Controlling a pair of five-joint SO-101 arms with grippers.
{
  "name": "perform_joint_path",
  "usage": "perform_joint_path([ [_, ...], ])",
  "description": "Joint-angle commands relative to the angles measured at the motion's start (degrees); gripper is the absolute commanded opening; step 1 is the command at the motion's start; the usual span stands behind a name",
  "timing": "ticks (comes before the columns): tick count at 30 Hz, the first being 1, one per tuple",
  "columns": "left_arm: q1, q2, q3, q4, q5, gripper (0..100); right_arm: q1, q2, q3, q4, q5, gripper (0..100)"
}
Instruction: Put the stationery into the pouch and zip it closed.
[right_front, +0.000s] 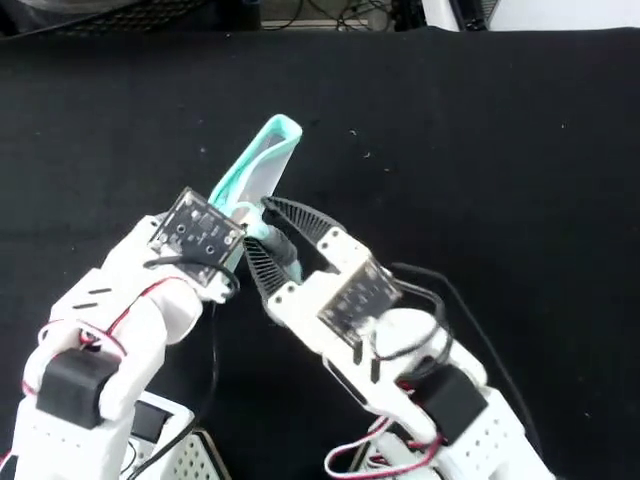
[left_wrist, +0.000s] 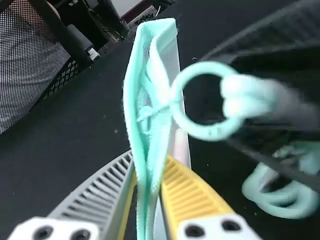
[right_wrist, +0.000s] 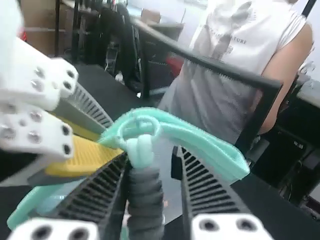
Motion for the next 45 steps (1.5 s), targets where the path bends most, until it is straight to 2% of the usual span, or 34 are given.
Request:
perform_joint_path([
  [1, 0.5, 4.7, -1.0, -1.1, -0.1, 3, -0.4, -4.4, -2.9, 4.8, 0.5, 13.2],
  [4, 0.6, 7.8, -2.8, -1.1, 0.1, 3, -0.4, -6.2, -4.4, 8.7, 0.5, 13.3],
  [11, 0.6, 9.5, -3.1, -1.0, 0.2, 3, -0.4, -6.5, -4.8, 8.8, 0.4, 13.2],
  [15, 0.6, 9.5, -3.0, -0.9, 0.2, 3, 0.1, -6.4, -4.4, 3.1, 0.1, 13.2],
  [22, 0.6, 9.5, -2.9, -0.6, 0.2, 3, 3.3, 4.4, -7.7, -0.4, -11.5, 13.4],
  [28, 0.2, 9.4, -2.1, -0.8, 0.2, 3, 3.1, 15.6, -14.9, 0.0, -12.0, 13.5],
  [45, 0.1, 9.4, -1.9, 0.0, 0.2, 3, 3.3, 18.2, -14.8, -0.4, -11.5, 13.5],
])
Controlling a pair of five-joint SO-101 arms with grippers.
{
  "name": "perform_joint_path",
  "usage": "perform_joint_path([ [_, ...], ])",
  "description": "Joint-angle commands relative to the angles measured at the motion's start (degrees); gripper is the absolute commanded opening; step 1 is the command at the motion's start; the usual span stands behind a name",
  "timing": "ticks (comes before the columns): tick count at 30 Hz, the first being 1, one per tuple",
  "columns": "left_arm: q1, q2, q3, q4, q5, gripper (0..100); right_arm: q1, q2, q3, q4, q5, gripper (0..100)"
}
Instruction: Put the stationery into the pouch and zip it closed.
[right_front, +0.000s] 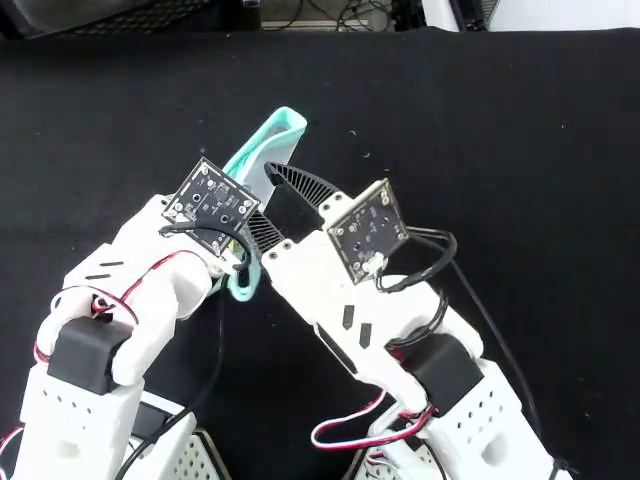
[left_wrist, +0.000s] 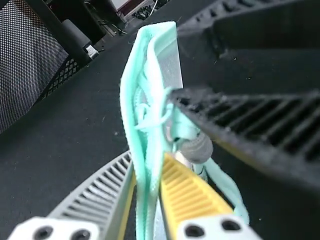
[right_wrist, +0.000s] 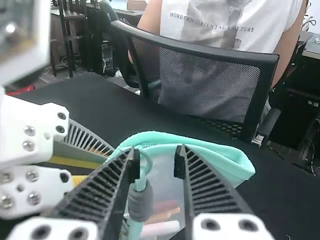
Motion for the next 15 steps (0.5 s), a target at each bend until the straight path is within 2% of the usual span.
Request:
perform_joint_path([
  [1, -0.2, 1.8, 1.7, 1.3, 0.3, 3, 0.5, 2.6, -2.4, -1.2, 0.1, 13.5],
  [6, -3.3, 1.8, 1.9, 1.4, 0.2, 3, 0.3, 7.2, -5.6, -0.7, 0.1, 13.5],
  [12, -3.2, 1.8, 1.9, 1.4, 0.2, 3, -0.6, 7.3, -5.8, -0.4, 1.7, 13.5],
  [15, -3.2, 1.8, 1.9, 1.5, 0.2, 3, -1.4, 6.7, -8.0, 3.9, 3.0, 13.5],
])
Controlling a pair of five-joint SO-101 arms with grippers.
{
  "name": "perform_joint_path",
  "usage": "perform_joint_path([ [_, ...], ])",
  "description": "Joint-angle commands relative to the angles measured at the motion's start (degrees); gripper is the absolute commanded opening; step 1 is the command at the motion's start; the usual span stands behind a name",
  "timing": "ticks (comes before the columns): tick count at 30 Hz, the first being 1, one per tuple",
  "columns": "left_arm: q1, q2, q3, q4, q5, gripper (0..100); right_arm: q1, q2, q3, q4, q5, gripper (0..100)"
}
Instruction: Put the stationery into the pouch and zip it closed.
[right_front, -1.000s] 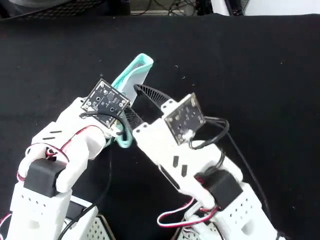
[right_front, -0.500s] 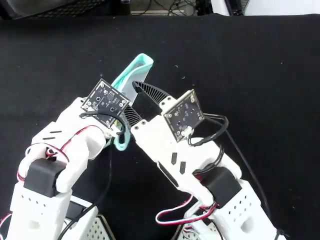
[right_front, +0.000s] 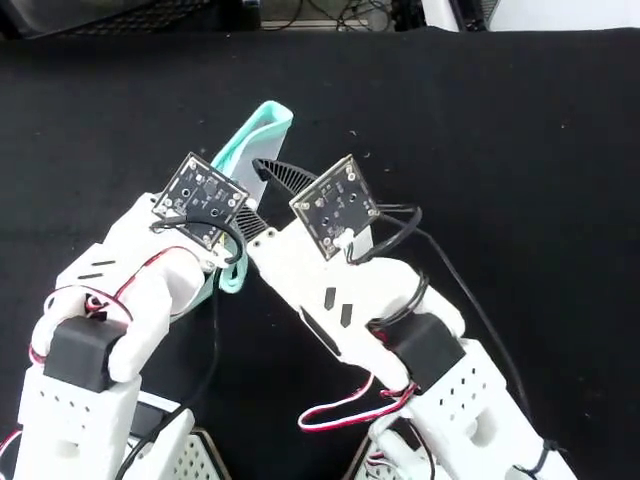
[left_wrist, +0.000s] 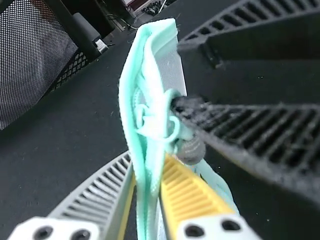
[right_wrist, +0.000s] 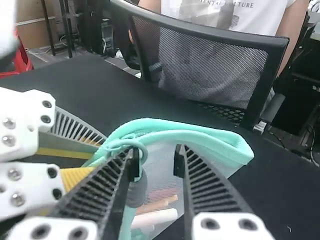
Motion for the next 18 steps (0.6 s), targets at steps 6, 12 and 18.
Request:
perform_joint_path([
  [6, -0.6, 1.8, 1.7, 1.4, 0.2, 3, -2.6, -1.0, -5.1, 4.6, 4.9, 13.5],
  [12, -1.4, 1.8, 1.7, 1.6, 0.2, 3, -2.5, 2.6, -6.0, 2.2, 5.6, 13.5],
  [18, 0.6, 1.8, 2.0, 1.7, 0.2, 3, 0.3, 3.2, -7.3, 1.9, 5.6, 13.2],
])
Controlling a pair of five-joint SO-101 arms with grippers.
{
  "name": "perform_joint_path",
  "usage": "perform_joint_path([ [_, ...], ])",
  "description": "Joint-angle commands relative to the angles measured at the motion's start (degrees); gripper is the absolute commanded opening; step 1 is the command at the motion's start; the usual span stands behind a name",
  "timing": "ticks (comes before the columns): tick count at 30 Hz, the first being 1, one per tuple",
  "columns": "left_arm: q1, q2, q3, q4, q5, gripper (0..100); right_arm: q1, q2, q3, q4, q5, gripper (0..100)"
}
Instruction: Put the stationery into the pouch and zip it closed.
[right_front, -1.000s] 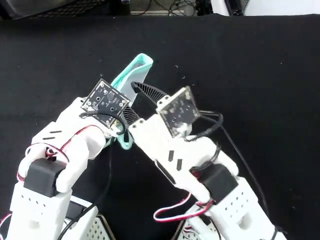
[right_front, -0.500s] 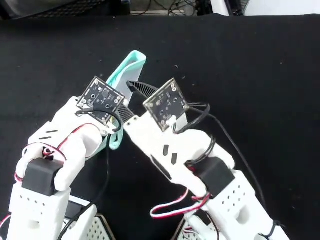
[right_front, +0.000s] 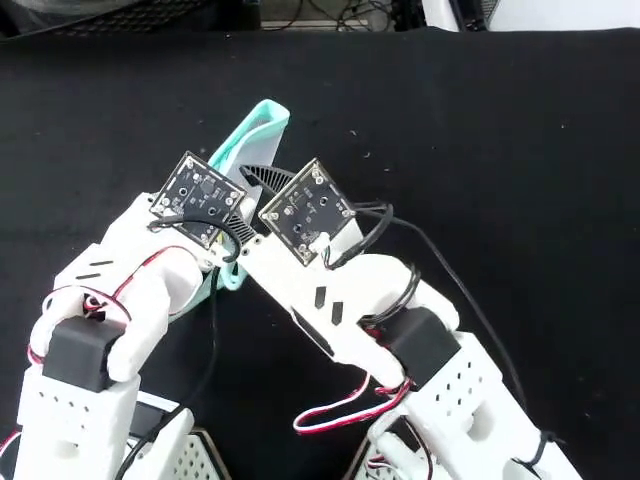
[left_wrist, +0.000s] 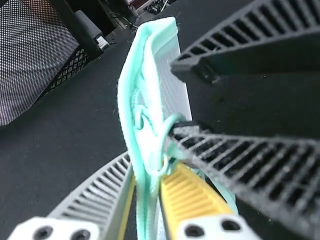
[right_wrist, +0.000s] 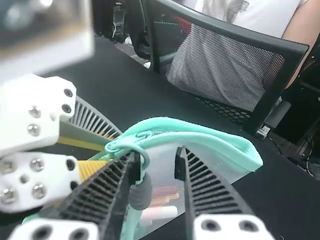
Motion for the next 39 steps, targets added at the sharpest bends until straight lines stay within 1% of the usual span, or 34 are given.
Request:
perform_joint_path([
  [1, 1.8, 1.8, 2.4, 1.5, 0.3, 3, 3.0, 0.0, -3.2, -1.7, 0.4, 13.2],
  [6, 2.5, 1.8, 2.9, 1.3, 0.3, 3, 6.6, 0.0, -2.9, -4.3, -0.1, 13.2],
  [13, 2.5, 1.8, 2.9, 1.3, 0.3, 3, 7.6, 0.0, -3.1, -5.1, 0.0, 13.1],
  [18, 2.5, 1.8, 2.9, 1.6, 0.3, 3, 13.0, 0.4, -2.9, -9.8, -0.1, 13.1],
  [25, 2.5, 1.8, 2.9, 1.5, 0.3, 3, 16.6, 0.4, -2.8, -9.8, -0.1, 13.1],
  [28, 2.5, 1.8, 2.9, 1.3, 0.3, 3, 15.2, -0.1, -2.9, -5.5, -0.2, 13.3],
  [32, 2.3, 1.8, 2.9, 1.3, 0.3, 3, 9.4, -4.4, -6.4, 5.7, -0.2, 13.3],
  [34, 2.3, 1.8, 2.9, 1.3, 0.3, 3, 6.9, -7.4, -7.3, 9.6, -0.2, 13.2],
  [39, 2.4, 1.8, 2.9, 1.3, 0.3, 3, -0.6, -10.2, -5.1, 11.1, 0.0, 13.2],
])
